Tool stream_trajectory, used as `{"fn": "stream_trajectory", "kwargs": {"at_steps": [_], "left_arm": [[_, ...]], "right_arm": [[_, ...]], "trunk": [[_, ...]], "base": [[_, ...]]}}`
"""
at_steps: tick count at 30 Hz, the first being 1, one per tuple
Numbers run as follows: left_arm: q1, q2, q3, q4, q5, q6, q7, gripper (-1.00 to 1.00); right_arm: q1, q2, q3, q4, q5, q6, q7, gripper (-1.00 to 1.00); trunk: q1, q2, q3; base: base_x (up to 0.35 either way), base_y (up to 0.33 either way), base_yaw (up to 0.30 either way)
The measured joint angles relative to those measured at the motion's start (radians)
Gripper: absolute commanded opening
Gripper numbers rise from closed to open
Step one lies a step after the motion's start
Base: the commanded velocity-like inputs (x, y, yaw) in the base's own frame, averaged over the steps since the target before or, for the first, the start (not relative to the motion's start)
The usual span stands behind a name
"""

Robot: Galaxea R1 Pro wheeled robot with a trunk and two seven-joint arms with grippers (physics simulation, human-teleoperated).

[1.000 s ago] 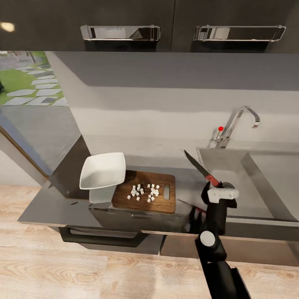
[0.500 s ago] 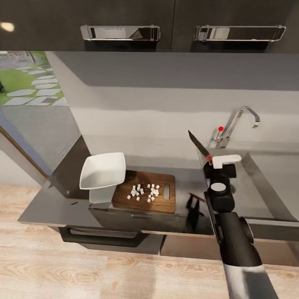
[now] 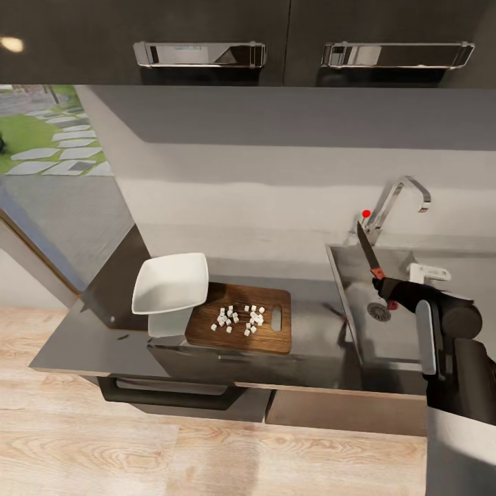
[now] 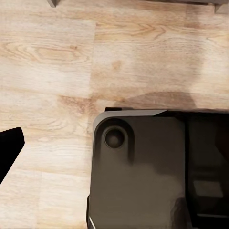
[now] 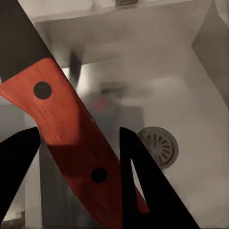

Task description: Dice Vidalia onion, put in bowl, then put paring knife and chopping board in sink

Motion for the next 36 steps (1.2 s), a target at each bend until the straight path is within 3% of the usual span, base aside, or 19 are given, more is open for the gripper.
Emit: {"fn": "stream_trajectory", "kwargs": {"at_steps": [5,10,19,28,36], "left_arm": [[0.0,0.0,0.0,0.0,0.0,0.0,0.0,1.0],[0.0,0.0,0.0,0.0,0.0,0.0,0.0,1.0],[0.0,0.0,0.0,0.003,0.0,0.0,0.0,1.0],[0.0,0.0,0.0,0.006,0.0,0.0,0.0,1.0],[0.0,0.0,-0.001,0.007,0.0,0.0,0.0,1.0]], "right_arm": [[0.0,-0.001,-0.006,0.072,-0.002,0.001,0.0,-1.0],[0.0,-0.001,-0.007,0.212,-0.002,-0.006,0.003,-1.0],[0.0,-0.005,-0.008,0.373,0.001,-0.118,0.003,-1.0],[0.0,-0.018,-0.008,0.432,0.002,-0.185,0.003,-1.0],[0.0,-0.025,-0.009,0.437,0.002,-0.189,0.003,-1.0]], "trunk": [[0.0,0.0,0.0],[0.0,0.0,0.0],[0.0,0.0,0.0],[0.0,0.0,0.0],[0.0,0.0,0.0]], "base": [[0.0,0.0,0.0],[0.0,0.0,0.0],[0.0,0.0,0.0],[0.008,-0.025,0.0],[0.074,-0.258,0.0]]}}
